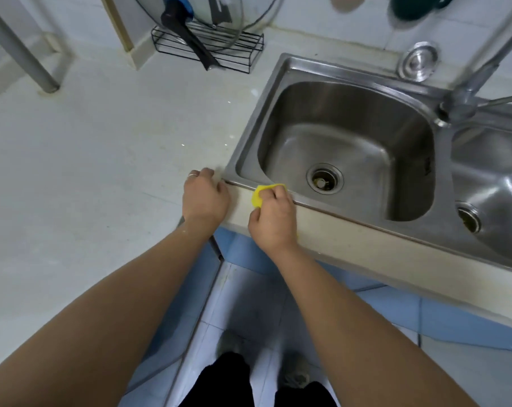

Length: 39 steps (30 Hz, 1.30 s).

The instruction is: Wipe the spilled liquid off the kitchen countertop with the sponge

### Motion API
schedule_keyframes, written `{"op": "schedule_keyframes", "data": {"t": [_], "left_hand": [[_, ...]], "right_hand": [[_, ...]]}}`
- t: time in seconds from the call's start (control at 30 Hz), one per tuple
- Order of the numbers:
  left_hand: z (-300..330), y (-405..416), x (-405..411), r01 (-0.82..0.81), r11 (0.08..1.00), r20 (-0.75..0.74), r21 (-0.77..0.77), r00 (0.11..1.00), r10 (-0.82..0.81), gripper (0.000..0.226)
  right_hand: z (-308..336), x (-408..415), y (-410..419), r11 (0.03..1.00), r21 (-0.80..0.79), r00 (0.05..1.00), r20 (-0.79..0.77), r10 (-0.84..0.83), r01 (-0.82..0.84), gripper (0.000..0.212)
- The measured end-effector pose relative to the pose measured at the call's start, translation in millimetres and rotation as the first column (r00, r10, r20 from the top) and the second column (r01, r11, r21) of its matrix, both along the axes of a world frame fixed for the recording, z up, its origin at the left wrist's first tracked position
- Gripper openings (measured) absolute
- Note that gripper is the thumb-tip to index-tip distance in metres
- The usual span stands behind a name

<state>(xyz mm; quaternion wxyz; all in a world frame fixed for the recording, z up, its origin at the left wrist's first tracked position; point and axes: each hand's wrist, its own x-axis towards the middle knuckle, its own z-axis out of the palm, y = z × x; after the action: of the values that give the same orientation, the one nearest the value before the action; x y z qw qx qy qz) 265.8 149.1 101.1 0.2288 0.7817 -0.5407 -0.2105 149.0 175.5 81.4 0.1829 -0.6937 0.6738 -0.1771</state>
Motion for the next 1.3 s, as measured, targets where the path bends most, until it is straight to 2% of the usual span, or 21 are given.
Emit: {"op": "schedule_keyframes", "data": {"t": [0.1, 0.23, 0.33, 0.4, 0.47, 0.53, 0.6, 0.7, 0.77, 0.83, 0.87, 0.93, 1.03, 1.07, 1.13, 1.2, 1.3], "left_hand": [[-1.5, -12.6, 27.4, -0.015, 1.0, -0.063, -0.004, 0.998, 0.015, 0.033], [5.9, -19.7, 49.2, -0.049, 0.999, -0.23, -0.009, 0.972, 0.045, 0.032], [13.6, -19.9, 53.1, -0.008, 1.0, -0.337, 0.003, 0.941, 0.009, 0.032], [19.2, -20.3, 46.4, 0.081, 0.996, -0.413, 0.023, 0.908, -0.064, 0.027], [26.0, -21.4, 30.9, 0.232, 0.971, -0.527, 0.054, 0.833, -0.17, 0.023], [33.3, -23.7, 15.0, 0.374, 0.924, -0.579, 0.08, 0.772, -0.262, 0.022], [38.1, -30.4, -1.6, 0.457, 0.884, -0.577, 0.098, 0.75, -0.324, 0.032], [42.6, -43.5, -30.9, 0.485, 0.866, -0.548, 0.124, 0.761, -0.347, 0.031], [44.5, -53.8, -55.7, 0.467, 0.873, -0.459, 0.14, 0.812, -0.361, 0.027], [45.2, -66.2, -83.6, 0.422, 0.895, -0.356, 0.141, 0.866, -0.352, 0.029], [43.7, -71.0, -92.2, 0.394, 0.908, -0.321, 0.138, 0.886, -0.336, 0.031], [39.0, -85.9, -116.7, 0.361, 0.919, -0.288, 0.159, 0.907, -0.307, 0.039], [23.9, -107.6, -148.0, 0.388, 0.88, -0.337, 0.276, 0.896, -0.289, 0.033], [17.5, -111.1, -152.7, 0.396, 0.856, -0.347, 0.332, 0.895, -0.28, 0.031], [6.3, -120.4, -164.5, 0.418, 0.794, -0.36, 0.441, 0.893, -0.27, 0.031], [-7.1, -133.0, -174.9, 0.414, 0.732, -0.304, 0.541, 0.908, -0.288, 0.034], [-25.2, -142.0, -177.3, 0.399, 0.616, -0.224, 0.679, 0.912, -0.344, 0.04]], "right_hand": [[2.2, 38.7, -17.3, 0.995, 0.019, 0.995, 0.029, 0.095, -0.095, 0.034], [6.6, 66.4, -36.1, 0.984, 0.039, 0.979, 0.108, 0.171, -0.176, 0.034], [13.2, 62.4, -39.4, 0.968, 0.15, 0.935, 0.325, 0.142, -0.199, 0.034], [23.0, 54.5, -36.2, 0.954, 0.251, 0.863, 0.504, 0.017, -0.166, 0.033], [32.9, 38.3, -35.4, 0.938, 0.326, 0.765, 0.632, -0.124, -0.118, 0.028], [41.4, 14.8, -37.6, 0.913, 0.4, 0.69, 0.683, -0.241, -0.077, 0.025], [50.5, -13.8, -39.1, 0.885, 0.463, 0.595, 0.723, -0.35, -0.043, 0.027], [61.6, -56.6, -44.6, 0.838, 0.544, 0.439, 0.761, -0.477, -0.033, 0.021], [64.8, -84.7, -49.9, 0.8, 0.596, 0.304, 0.775, -0.554, -0.062, 0.017], [65.7, -113.3, -58.6, 0.763, 0.645, 0.272, 0.744, -0.611, -0.051, 0.023], [62.8, -122.5, -62.2, 0.754, 0.657, 0.328, 0.713, -0.619, -0.007, 0.023], [53.5, -149.2, -75.5, 0.759, 0.636, 0.524, 0.602, -0.602, 0.142, 0.025], [37.9, -183.2, -102.5, 0.784, 0.55, 0.742, 0.389, -0.546, 0.288, 0.044], [34.2, -187.7, -107.6, 0.796, 0.533, 0.801, 0.323, -0.504, 0.286, 0.044], [21.5, -199.3, -119.1, 0.818, 0.527, 0.915, 0.17, -0.367, 0.23, 0.028], [4.9, -209.4, -133.8, 0.786, 0.6, 0.969, 0.073, -0.234, 0.145, 0.018], [-20.7, -213.5, -144.0, 0.636, 0.769, 0.976, 0.084, -0.201, 0.065, 0.033]]}}
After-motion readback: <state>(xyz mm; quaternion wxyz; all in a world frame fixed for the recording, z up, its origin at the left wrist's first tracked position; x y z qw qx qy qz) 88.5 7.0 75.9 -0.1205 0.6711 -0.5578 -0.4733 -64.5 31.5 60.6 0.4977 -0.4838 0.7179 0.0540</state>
